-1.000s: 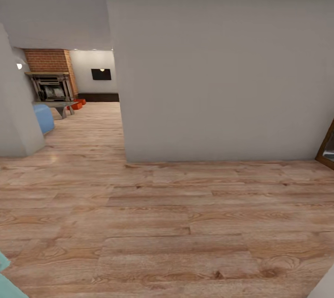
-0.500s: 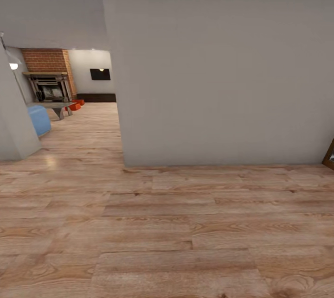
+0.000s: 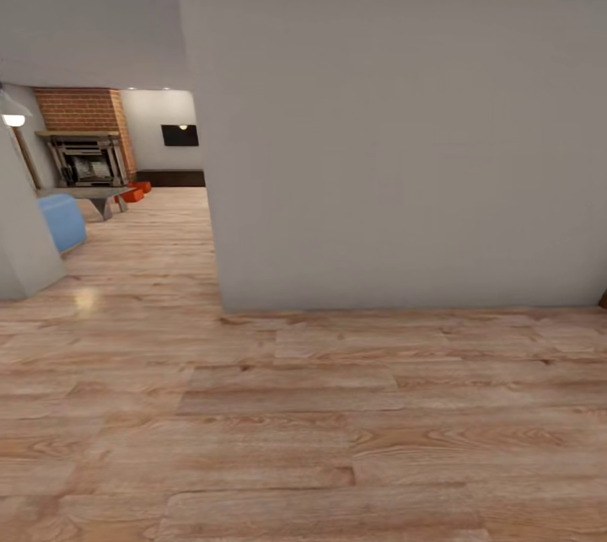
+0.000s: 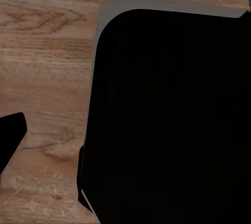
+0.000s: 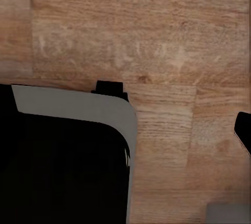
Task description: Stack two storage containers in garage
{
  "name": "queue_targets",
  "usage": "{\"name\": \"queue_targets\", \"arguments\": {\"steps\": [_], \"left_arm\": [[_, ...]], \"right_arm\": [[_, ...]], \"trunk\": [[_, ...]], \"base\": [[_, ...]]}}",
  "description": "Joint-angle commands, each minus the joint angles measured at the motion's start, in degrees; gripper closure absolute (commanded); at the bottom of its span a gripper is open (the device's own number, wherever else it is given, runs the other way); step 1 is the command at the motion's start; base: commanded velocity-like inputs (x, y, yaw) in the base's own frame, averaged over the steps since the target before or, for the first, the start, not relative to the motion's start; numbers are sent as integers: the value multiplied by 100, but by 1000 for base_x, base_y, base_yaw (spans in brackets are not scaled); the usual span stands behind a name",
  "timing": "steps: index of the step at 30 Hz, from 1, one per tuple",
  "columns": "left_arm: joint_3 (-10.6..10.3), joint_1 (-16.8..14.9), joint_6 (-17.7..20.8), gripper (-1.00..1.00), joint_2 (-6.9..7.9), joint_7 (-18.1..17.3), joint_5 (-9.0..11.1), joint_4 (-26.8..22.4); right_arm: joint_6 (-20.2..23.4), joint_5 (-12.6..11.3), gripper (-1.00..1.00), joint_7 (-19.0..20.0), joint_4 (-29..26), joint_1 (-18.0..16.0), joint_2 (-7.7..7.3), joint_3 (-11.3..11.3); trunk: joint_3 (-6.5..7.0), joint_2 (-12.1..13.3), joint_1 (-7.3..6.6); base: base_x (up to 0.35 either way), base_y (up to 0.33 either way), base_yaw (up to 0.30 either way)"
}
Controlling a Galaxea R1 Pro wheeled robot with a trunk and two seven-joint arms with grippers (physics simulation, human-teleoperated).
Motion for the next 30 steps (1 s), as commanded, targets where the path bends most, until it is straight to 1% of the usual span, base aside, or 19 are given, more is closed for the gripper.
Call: {"name": "queue_targets", "arguments": {"steps": [1, 30], "left_arm": [[25, -2, -6, -100, -1, 3, 32, -1], [34, -2, -6, -100, 0, 3, 31, -3]], "right_arm": [[-26, -6, -100, 3, 13, -6, -1, 42], [-26, -6, -100, 3, 13, -6, -1, 42]], "trunk": [[-6, -3, 3], [-6, -3, 3]], "base": [[322, 0, 0], [322, 0, 0]]}}
